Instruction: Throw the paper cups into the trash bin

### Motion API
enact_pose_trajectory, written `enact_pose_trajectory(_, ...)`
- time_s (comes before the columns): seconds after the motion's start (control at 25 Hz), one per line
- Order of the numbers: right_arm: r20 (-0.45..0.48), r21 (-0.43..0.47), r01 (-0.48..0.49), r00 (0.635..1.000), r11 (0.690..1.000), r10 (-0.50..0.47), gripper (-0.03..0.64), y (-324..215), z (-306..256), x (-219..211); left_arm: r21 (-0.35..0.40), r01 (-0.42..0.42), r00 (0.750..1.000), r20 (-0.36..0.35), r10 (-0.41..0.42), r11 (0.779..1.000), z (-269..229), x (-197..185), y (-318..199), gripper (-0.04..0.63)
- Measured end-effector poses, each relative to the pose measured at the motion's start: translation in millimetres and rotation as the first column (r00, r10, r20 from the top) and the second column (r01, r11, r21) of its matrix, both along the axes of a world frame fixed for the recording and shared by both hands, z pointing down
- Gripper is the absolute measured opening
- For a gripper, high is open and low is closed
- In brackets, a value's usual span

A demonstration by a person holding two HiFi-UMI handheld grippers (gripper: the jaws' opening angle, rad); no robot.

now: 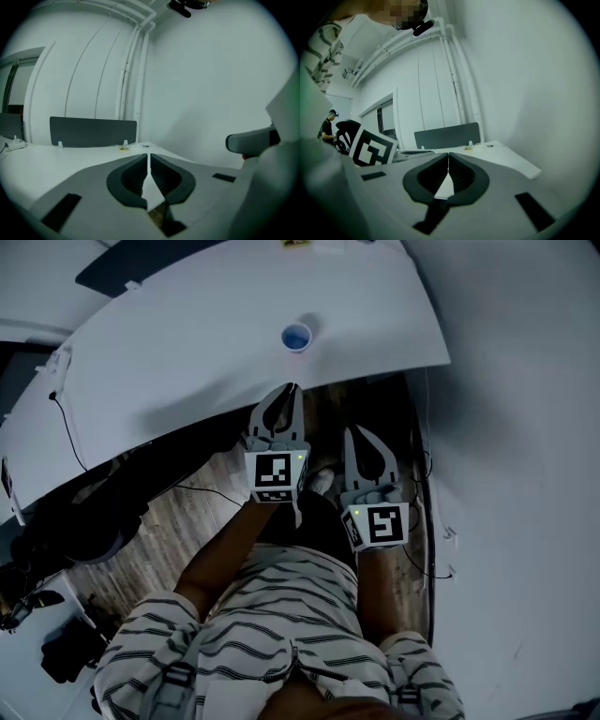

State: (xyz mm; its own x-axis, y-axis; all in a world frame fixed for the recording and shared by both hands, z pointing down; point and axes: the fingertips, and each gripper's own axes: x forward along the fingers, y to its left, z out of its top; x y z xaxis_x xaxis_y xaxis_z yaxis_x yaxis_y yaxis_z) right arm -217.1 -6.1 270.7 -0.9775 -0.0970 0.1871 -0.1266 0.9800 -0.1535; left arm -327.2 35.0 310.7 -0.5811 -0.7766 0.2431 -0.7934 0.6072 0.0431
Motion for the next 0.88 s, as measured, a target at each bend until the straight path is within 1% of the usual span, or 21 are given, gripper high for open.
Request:
enact_pose_trajectory(0.24,-0.02,-0.007,-0.017,1.0,1.0,0.017,0.009,-4,15,-15,-0.022,0.008,1.0,-0.02,-0.009,1.0,28,-30,-9,0.029)
enact_pose_trajectory(0.4,-0.031,-0.027,-0.032,0.999,0.999,0.031,0.009,-8,23,-19,-0.038,0.012,0.998,-0.056,-0.014,0.999,52,-42,-16,0.099)
enact_pose_trajectory(0.6,-0.052,-0.035,-0.027,0.998,0.999,0.025,0.009,-9,33,-26,-0.051,0.046,0.995,-0.087,-0.05,0.998,76,-59,-21,0.158)
enact_pose_trajectory(0.88,-0.076,-0.041,-0.022,0.997,0.999,0.019,0.009,-9,48,-38,-0.086,0.061,0.991,-0.114,-0.071,0.994,111,-83,-30,0.231)
